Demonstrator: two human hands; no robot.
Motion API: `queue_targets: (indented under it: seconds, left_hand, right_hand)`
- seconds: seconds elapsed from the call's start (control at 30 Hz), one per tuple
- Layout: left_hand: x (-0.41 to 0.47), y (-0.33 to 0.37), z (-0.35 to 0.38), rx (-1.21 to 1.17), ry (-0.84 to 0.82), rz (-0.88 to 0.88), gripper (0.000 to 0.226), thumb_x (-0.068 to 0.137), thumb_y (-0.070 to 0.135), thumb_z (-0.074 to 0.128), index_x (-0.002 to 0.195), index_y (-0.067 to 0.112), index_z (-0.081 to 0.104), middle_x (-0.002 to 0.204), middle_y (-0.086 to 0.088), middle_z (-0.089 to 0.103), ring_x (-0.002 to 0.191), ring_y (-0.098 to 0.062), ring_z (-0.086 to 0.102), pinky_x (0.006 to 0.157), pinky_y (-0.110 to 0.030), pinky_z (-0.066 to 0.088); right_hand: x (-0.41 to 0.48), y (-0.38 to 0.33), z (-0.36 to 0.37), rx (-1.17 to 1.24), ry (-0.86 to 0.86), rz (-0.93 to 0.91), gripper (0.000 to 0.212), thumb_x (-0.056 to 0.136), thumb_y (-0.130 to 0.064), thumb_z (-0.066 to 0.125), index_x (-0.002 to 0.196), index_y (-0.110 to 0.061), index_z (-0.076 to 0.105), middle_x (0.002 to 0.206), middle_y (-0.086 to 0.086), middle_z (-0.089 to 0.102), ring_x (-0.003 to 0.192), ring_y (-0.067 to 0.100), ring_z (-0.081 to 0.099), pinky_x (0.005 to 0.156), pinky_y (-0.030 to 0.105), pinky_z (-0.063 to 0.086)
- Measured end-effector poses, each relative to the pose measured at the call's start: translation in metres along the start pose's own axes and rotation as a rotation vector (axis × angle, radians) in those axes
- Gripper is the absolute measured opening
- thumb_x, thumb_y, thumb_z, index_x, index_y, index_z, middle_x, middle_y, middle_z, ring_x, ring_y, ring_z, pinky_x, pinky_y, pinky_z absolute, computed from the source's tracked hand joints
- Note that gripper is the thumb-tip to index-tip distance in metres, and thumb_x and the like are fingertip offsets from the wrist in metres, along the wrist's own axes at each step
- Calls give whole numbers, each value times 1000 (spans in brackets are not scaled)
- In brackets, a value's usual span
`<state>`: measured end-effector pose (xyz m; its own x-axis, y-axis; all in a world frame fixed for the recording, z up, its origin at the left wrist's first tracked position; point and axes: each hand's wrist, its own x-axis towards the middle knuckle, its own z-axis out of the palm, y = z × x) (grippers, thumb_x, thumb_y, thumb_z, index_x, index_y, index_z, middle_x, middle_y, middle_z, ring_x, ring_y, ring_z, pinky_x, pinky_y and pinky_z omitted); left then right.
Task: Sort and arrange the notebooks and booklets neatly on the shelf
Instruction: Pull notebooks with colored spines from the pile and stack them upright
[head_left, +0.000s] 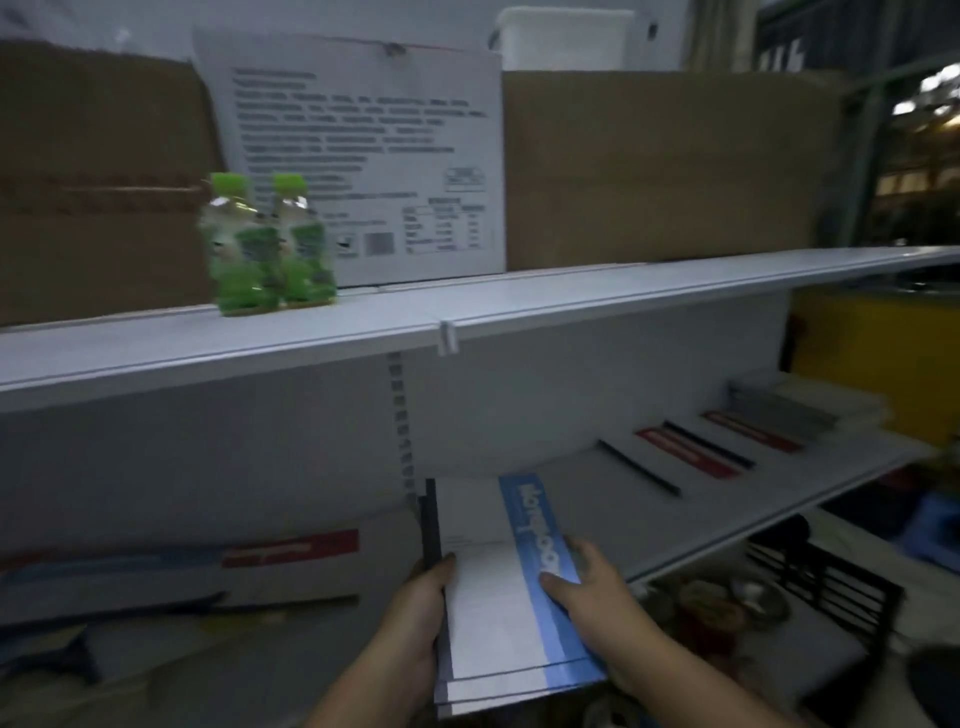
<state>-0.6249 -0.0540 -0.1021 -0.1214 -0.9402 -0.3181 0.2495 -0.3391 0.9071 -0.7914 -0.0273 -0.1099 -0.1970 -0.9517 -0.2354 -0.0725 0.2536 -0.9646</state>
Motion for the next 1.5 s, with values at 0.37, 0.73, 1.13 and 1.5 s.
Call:
queue_targets:
  seconds: [0.37, 0.73, 1.13, 1.5]
  left_hand:
    - [68, -47, 109, 102, -87, -46, 20, 99, 19, 47, 116, 11, 56, 98, -6, 64, 87, -23, 62, 75, -32, 51]
    - [165, -33, 213, 155, -205, -160, 42, 96, 21, 54, 135, 11, 44, 108, -17, 56, 93, -33, 56, 85, -41, 46]
    - [221, -47, 321, 313, -409, -93, 17, 89, -1, 58, 105, 2, 63, 97, -17, 68, 90, -33, 65, 80, -44, 54]
    - [260, -78, 461, 183, -213, -97, 16, 78, 3, 62, 88, 14, 67, 107, -15, 67, 99, -30, 62, 98, -42, 48]
  right_hand:
    - [38, 23, -108, 61, 61, 85, 52, 98, -11, 47, 144, -30, 32, 114, -2, 60, 97, 23, 63, 88, 40, 53]
    - [117, -5, -191, 39, 228, 85, 52, 96, -4, 44, 143, -23, 33, 118, 0, 56, 104, 25, 58, 87, 39, 51]
    - [178, -1, -338, -136, 423, 104, 46, 86, 10, 48, 129, -8, 52, 107, 8, 61, 90, 24, 58, 67, 32, 48]
    - [292, -5, -458, -933, 324, 79, 30, 102, -14, 33, 124, -5, 51, 130, 15, 49, 121, 27, 49, 93, 33, 41]
